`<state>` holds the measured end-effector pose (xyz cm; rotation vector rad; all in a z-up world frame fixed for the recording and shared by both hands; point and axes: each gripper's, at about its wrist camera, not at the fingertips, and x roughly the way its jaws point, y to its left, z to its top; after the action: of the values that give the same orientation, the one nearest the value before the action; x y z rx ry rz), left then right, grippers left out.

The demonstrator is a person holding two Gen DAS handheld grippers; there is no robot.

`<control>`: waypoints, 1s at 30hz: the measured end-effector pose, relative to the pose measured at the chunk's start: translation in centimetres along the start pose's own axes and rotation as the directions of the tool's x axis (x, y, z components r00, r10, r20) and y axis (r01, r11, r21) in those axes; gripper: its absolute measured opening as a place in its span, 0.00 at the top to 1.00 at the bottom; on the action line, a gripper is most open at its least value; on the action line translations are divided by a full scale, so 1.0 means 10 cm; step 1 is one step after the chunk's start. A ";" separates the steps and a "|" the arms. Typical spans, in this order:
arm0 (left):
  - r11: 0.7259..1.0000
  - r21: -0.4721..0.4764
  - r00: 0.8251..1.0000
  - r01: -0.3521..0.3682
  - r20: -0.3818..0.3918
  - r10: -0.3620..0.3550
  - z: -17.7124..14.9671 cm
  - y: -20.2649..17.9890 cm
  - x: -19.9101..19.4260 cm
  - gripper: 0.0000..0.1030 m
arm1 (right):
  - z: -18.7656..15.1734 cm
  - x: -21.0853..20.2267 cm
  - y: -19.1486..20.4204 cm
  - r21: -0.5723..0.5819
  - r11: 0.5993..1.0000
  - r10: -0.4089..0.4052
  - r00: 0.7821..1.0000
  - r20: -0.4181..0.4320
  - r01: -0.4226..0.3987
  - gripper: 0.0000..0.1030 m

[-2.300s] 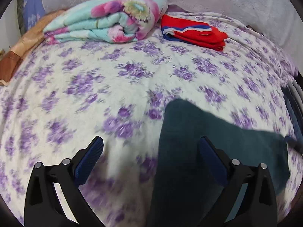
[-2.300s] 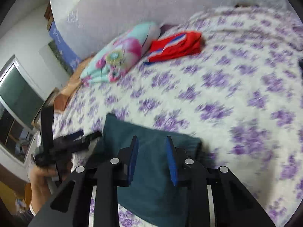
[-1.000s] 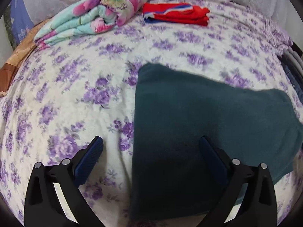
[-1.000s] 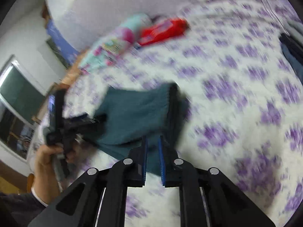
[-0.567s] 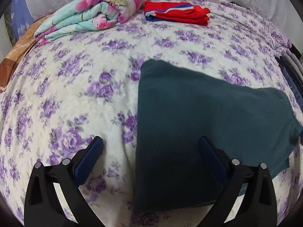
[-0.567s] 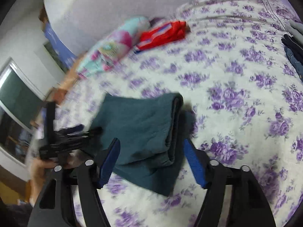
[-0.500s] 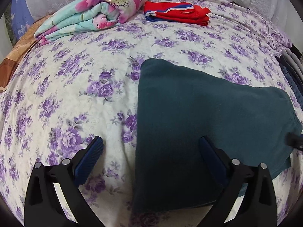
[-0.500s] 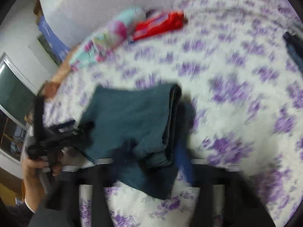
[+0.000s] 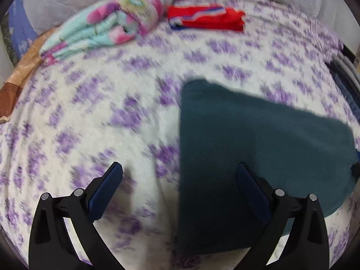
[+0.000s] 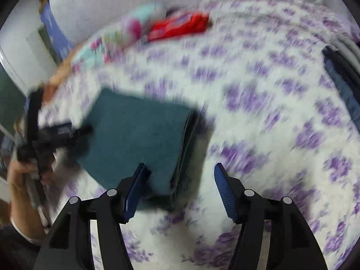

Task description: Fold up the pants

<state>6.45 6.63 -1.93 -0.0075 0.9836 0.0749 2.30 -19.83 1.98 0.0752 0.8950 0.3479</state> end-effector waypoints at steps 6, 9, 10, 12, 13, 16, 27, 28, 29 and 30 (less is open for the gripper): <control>0.995 -0.096 0.998 0.030 0.051 -0.025 0.35 0.09 -0.02 0.04 | 0.41 0.17 0.30 -0.080 0.994 0.082 0.995 0.055 -0.078 0.80; 0.996 -0.091 0.997 0.015 -0.076 -0.022 0.43 -0.01 0.44 0.04 | 0.45 0.66 0.38 -0.098 0.995 0.022 0.998 -0.052 -0.027 0.77; 0.995 -0.095 0.995 -0.007 -0.100 -0.003 0.43 0.00 0.58 0.04 | 0.42 0.81 0.34 -0.092 0.996 -0.009 0.995 -0.097 0.000 0.79; 0.998 -0.052 0.997 -0.029 -0.075 0.025 0.45 -0.02 0.66 0.04 | 0.39 0.95 0.16 -0.038 0.999 -0.002 0.994 -0.105 -0.002 0.91; 0.999 -0.033 0.996 -0.043 -0.080 0.040 0.46 -0.05 0.63 0.04 | 0.39 0.91 0.10 -0.019 1.000 0.008 0.995 -0.096 -0.010 0.95; 0.996 -0.032 0.994 -0.085 -0.079 0.082 0.45 -0.03 0.47 0.04 | 0.36 0.64 -0.02 0.046 0.994 0.100 0.994 -0.044 -0.098 0.74; 0.984 -0.113 0.985 0.136 -0.090 -0.147 0.01 0.09 0.25 0.05 | -0.08 0.52 -0.29 0.198 0.959 0.225 0.969 -0.100 -0.203 0.21; 0.987 -0.094 0.986 0.127 -0.093 -0.136 0.00 0.05 0.26 0.05 | -0.12 0.58 -0.26 0.208 0.956 0.236 0.965 -0.119 -0.208 0.19; 0.989 -0.082 0.987 0.125 -0.095 -0.133 -0.02 0.02 0.26 0.05 | -0.16 0.62 -0.22 0.213 0.954 0.243 0.961 -0.131 -0.212 0.19; 0.988 -0.073 0.985 0.133 -0.100 -0.140 -0.02 -0.01 0.26 0.05 | -0.17 0.65 -0.15 0.198 0.957 0.238 0.963 -0.127 -0.210 0.19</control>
<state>7.73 6.67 -4.20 -0.1408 1.0827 -0.0187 5.08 -19.28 -4.30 0.3269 1.0693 0.4873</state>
